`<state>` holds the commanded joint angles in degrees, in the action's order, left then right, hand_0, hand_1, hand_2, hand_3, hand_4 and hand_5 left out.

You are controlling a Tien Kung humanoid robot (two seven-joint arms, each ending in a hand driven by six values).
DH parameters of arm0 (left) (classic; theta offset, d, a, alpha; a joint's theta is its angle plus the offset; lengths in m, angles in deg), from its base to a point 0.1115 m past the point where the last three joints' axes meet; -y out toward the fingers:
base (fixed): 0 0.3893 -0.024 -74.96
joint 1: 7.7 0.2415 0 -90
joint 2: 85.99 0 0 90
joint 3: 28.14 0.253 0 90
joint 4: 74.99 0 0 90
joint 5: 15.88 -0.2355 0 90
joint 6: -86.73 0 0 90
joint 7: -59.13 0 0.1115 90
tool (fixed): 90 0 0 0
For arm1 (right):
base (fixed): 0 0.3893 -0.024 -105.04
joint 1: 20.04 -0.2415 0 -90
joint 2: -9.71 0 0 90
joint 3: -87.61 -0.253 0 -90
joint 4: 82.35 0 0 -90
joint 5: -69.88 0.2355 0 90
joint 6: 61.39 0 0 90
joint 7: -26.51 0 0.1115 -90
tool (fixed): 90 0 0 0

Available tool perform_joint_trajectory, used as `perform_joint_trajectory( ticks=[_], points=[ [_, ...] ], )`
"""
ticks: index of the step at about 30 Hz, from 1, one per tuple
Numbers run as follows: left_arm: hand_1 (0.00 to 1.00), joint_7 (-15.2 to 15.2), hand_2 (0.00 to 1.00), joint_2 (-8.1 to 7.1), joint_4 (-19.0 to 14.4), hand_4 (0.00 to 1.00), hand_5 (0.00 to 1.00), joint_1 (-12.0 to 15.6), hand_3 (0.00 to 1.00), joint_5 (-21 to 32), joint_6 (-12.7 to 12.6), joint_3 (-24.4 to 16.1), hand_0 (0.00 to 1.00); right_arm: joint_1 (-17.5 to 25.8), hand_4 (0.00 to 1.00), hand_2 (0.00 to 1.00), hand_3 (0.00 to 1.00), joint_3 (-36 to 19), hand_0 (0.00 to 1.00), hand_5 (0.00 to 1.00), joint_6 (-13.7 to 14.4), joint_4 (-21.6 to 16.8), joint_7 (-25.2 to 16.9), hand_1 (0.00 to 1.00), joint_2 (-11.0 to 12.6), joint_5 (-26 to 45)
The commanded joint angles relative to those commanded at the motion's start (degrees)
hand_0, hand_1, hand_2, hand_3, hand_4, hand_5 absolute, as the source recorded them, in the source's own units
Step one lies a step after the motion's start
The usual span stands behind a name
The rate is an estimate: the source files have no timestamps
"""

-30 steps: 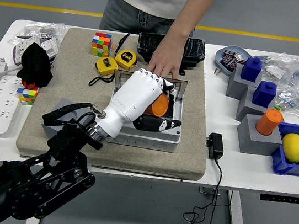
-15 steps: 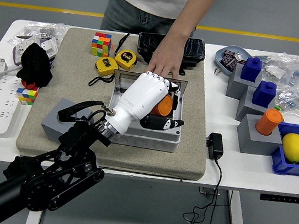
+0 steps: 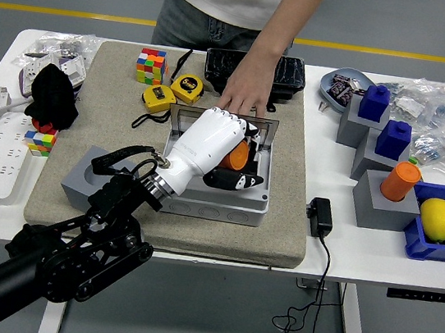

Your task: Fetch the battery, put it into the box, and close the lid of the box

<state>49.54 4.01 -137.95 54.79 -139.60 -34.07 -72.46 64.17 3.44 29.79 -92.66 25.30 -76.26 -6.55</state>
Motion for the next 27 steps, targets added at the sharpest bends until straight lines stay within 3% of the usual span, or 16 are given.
perform_joint_trajectory(
  ticks=[6,15,23,24,27],
  points=[
    [0.002,-0.17,0.002,0.00,1.23,0.954,0.164,-0.80,0.002,0.31,-0.19,-0.14,0.043,-0.06,0.998,0.725,0.764,0.03,0.853,0.998,0.00,0.00,0.02,0.744,0.07,-0.05],
    [0.002,-0.63,0.002,0.00,5.66,0.952,0.169,-2.30,0.002,2.25,-0.21,0.28,0.043,-0.28,0.998,0.725,0.764,0.11,0.853,0.998,0.00,0.00,0.00,0.744,0.11,0.10],
    [0.002,-0.34,0.002,0.00,6.37,0.952,0.189,-2.20,0.002,2.37,-0.11,0.07,0.043,-0.20,0.998,0.725,0.764,-0.05,0.853,0.998,0.04,0.00,0.02,0.743,0.17,-0.07],
    [0.002,-0.27,0.024,0.00,6.36,0.987,0.353,-2.18,0.006,2.17,-0.16,0.01,0.081,-0.19,0.998,0.725,0.764,-0.04,0.853,0.998,0.04,0.00,0.02,0.743,0.17,-0.08],
    [0.002,-0.62,0.024,0.00,6.14,0.987,0.353,-2.13,0.006,1.78,-0.52,-0.22,0.081,-0.24,0.998,0.725,0.764,-0.09,0.853,0.998,0.03,0.00,0.00,0.743,0.16,-0.15]
  ],
)
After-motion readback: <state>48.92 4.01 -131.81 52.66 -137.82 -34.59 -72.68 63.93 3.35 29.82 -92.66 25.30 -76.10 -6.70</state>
